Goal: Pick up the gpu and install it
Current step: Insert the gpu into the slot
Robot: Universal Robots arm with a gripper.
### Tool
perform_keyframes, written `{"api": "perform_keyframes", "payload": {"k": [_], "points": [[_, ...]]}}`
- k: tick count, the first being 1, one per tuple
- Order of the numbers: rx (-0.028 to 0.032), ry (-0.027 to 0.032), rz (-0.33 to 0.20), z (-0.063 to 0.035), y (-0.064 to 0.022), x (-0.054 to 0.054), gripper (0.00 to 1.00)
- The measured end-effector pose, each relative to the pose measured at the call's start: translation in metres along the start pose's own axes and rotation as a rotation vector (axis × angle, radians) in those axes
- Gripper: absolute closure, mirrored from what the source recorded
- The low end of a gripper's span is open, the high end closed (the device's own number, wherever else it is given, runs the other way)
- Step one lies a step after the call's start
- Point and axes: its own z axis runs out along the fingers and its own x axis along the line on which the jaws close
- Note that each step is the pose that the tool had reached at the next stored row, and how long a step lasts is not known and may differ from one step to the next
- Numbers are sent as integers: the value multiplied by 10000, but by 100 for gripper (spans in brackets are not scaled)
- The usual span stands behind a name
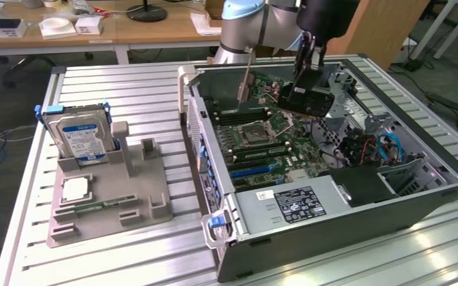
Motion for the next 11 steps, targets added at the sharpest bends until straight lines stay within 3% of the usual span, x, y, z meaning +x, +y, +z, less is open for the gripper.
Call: {"api": "perform_keyframes", "payload": {"k": [4,11], "points": [[7,9,-90,37,-1,-1,73],[44,27,-1348,64,-1,-2,73]]}}
